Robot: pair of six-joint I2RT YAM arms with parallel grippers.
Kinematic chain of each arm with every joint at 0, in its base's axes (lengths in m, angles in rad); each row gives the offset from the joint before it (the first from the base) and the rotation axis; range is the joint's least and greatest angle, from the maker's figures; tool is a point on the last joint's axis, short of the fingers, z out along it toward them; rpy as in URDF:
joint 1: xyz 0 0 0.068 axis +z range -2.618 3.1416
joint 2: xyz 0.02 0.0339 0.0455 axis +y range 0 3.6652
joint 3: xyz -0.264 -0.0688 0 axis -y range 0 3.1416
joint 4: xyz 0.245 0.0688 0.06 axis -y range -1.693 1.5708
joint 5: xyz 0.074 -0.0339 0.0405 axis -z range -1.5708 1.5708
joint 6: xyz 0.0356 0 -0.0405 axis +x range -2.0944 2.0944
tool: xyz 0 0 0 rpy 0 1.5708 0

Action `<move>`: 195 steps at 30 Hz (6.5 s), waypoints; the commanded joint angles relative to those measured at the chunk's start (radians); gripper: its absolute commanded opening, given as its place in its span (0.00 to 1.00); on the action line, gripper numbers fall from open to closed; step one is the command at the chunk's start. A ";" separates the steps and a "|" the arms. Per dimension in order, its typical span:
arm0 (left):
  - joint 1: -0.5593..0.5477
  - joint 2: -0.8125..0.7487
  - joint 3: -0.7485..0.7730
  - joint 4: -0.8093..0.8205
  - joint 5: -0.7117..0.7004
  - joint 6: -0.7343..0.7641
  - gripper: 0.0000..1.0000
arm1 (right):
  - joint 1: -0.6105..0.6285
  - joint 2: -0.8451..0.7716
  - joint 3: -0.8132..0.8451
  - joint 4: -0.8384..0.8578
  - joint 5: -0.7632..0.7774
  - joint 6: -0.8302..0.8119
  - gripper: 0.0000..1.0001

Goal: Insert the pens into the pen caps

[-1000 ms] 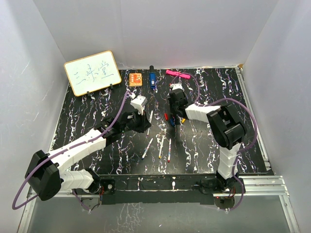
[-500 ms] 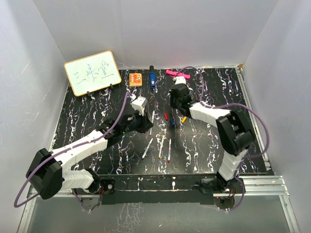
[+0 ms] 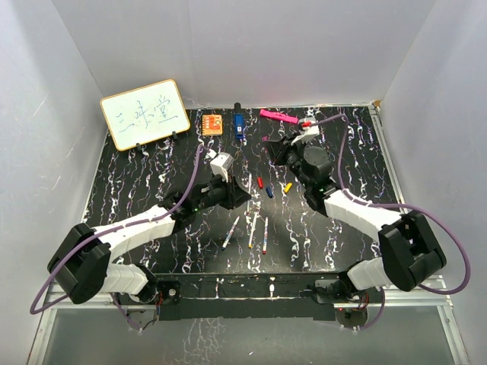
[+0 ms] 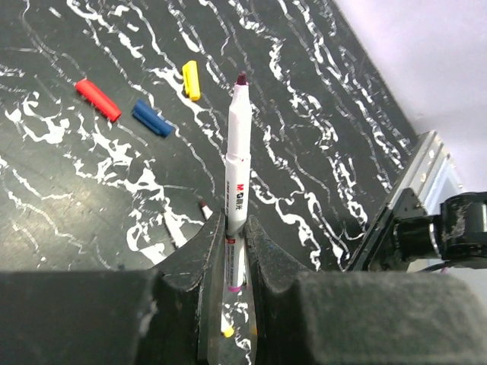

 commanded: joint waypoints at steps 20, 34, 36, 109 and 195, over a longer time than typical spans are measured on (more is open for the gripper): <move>0.004 0.046 0.022 0.298 0.079 -0.095 0.00 | 0.006 0.009 -0.210 0.690 -0.227 0.225 0.00; 0.004 0.014 0.033 0.316 0.054 -0.104 0.00 | 0.016 0.004 -0.214 0.658 -0.243 0.212 0.00; 0.004 0.007 0.032 0.314 0.044 -0.098 0.00 | 0.016 0.002 -0.217 0.656 -0.240 0.213 0.00; 0.004 0.037 0.036 0.292 0.026 -0.081 0.00 | 0.030 -0.004 -0.175 0.611 -0.265 0.204 0.00; 0.160 -0.044 0.185 0.532 0.004 -0.172 0.00 | 0.107 0.022 -0.175 0.169 -0.357 -0.038 0.00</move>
